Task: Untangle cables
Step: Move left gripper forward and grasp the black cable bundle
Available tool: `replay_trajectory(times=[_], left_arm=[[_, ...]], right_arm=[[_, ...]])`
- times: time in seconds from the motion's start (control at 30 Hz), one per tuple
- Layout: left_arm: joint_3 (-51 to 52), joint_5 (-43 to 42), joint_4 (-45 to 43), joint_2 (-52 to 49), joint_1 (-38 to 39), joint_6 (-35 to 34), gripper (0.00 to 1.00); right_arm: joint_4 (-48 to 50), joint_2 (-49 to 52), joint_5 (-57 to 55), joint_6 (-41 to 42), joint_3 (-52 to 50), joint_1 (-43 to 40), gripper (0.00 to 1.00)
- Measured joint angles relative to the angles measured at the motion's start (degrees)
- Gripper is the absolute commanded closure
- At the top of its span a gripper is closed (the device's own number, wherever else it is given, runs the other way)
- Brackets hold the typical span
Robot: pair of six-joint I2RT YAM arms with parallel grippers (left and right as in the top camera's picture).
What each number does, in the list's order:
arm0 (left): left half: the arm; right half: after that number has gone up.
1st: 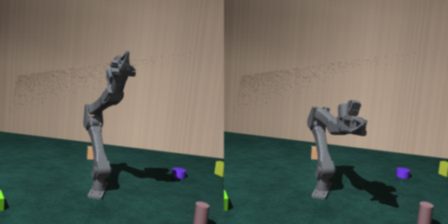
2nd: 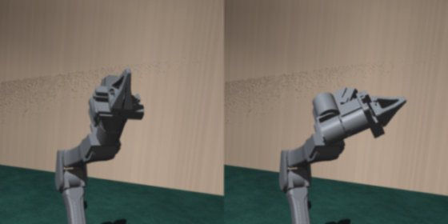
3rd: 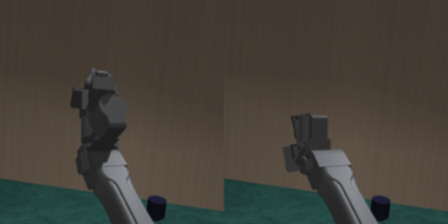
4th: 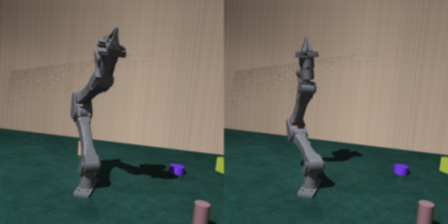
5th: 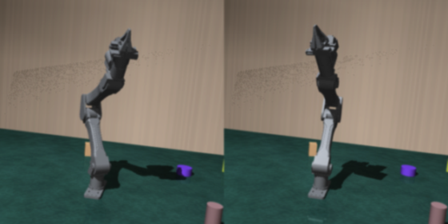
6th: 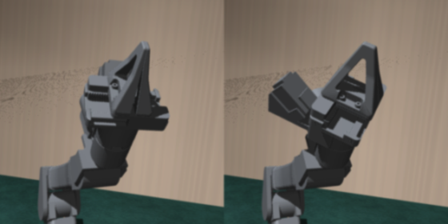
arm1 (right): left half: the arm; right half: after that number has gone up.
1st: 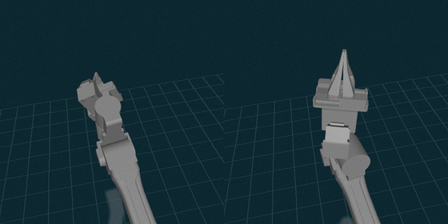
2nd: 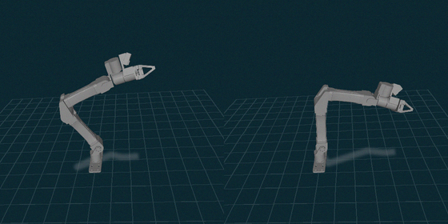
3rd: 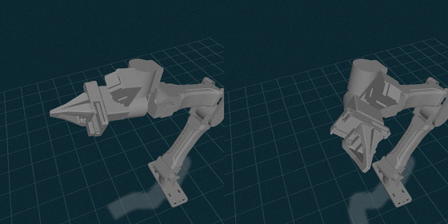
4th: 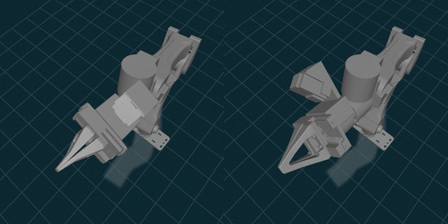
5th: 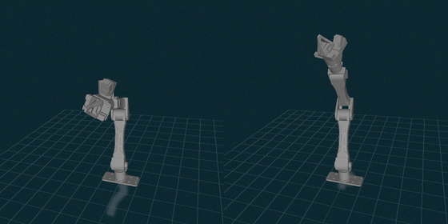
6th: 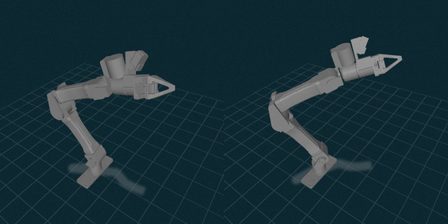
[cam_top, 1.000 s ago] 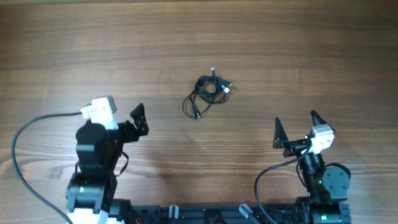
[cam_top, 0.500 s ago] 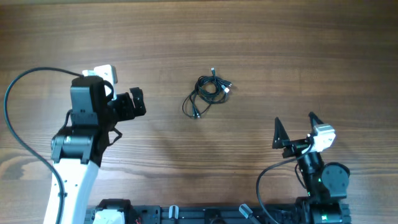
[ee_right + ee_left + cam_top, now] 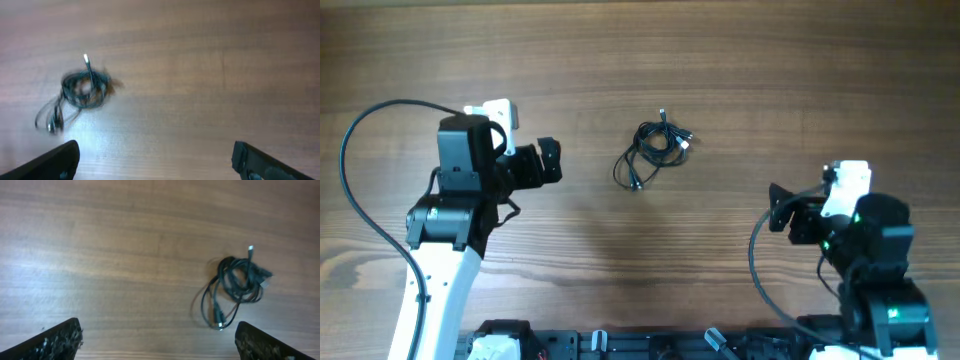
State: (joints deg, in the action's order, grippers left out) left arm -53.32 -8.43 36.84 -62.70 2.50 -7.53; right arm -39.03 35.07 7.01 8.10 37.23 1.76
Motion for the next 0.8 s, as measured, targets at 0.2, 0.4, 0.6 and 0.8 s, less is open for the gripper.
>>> replay_trajectory(times=[0.2,0.4,0.6,0.8], left_arm=[[-0.85,-3.72,-3.13,-1.77,0.00,-3.52,0.00],[-12.20,-4.13,4.59,-12.57,3.34,-2.80,0.00],[-12.98,-4.07,3.37,-15.39,4.72,-0.20,0.00],[-14.93,-4.94,-9.60,-18.60,5.88,-6.71,0.01]], right_arm=[[-14.64,13.16,-0.04,-7.43,15.43,0.00,0.00],[-11.89,20.33,1.99,-8.48,20.35,0.00,0.00],[-4.81,20.33,4.66,-4.07,20.39,0.00,0.00],[-4.96,20.39,5.01,-1.57,20.41,0.00,0.00]])
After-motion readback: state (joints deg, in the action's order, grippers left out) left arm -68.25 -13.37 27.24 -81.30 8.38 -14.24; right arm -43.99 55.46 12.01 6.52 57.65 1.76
